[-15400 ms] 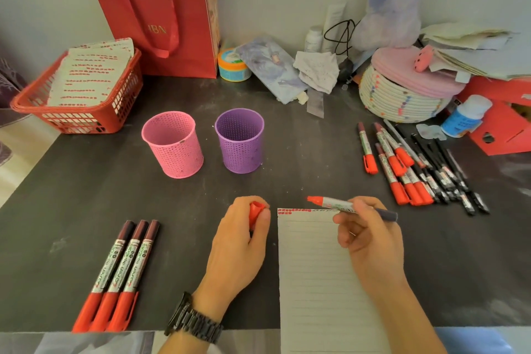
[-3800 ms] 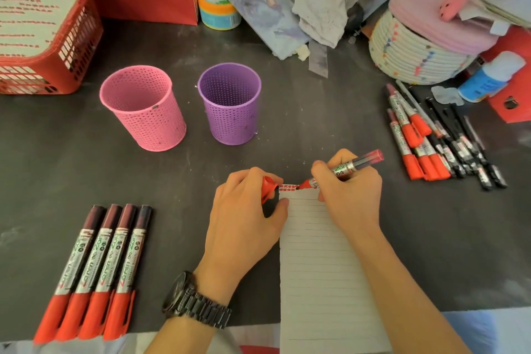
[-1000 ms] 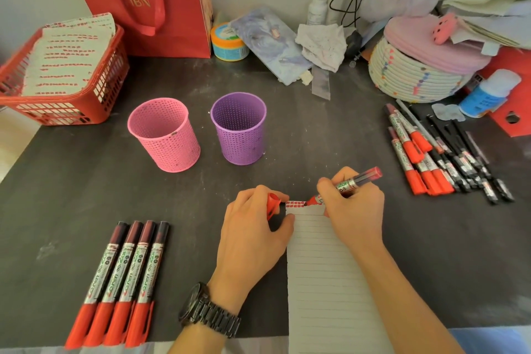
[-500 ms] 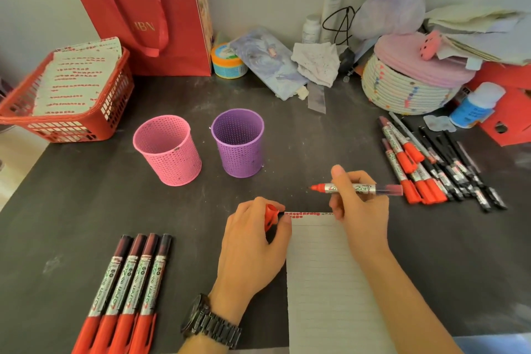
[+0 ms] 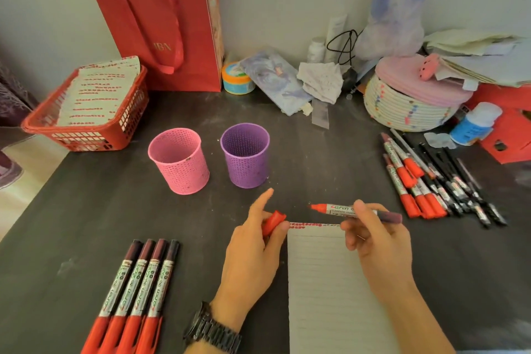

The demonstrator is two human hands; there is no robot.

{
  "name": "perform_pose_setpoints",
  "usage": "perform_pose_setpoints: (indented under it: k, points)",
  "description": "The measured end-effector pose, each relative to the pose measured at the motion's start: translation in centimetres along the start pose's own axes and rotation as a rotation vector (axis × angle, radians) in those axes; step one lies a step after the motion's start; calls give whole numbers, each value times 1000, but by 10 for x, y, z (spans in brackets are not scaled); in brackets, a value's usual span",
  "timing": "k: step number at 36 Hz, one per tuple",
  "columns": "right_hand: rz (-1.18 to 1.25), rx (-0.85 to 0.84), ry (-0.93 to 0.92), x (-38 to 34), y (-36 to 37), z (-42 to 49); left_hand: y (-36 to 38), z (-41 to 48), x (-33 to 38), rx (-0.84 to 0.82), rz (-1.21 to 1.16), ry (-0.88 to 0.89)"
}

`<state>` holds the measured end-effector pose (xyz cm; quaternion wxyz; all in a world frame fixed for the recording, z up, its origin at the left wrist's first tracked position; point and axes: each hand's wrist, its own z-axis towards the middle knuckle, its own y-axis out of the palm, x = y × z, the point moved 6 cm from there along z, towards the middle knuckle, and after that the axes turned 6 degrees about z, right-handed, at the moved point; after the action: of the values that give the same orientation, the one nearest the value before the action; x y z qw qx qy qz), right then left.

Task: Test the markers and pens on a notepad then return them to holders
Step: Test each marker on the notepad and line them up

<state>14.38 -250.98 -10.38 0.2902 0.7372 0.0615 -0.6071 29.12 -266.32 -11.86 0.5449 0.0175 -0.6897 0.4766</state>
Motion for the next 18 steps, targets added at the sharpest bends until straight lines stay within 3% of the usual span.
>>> perform_pose_setpoints:
  k: [5,18]
  points:
    - [-89,16,-28,3,0,-2,-3,0,-6,52,-114,-46]
    - [-195,58,-58,-3,4,-7,-6,-2,5,28,-4,47]
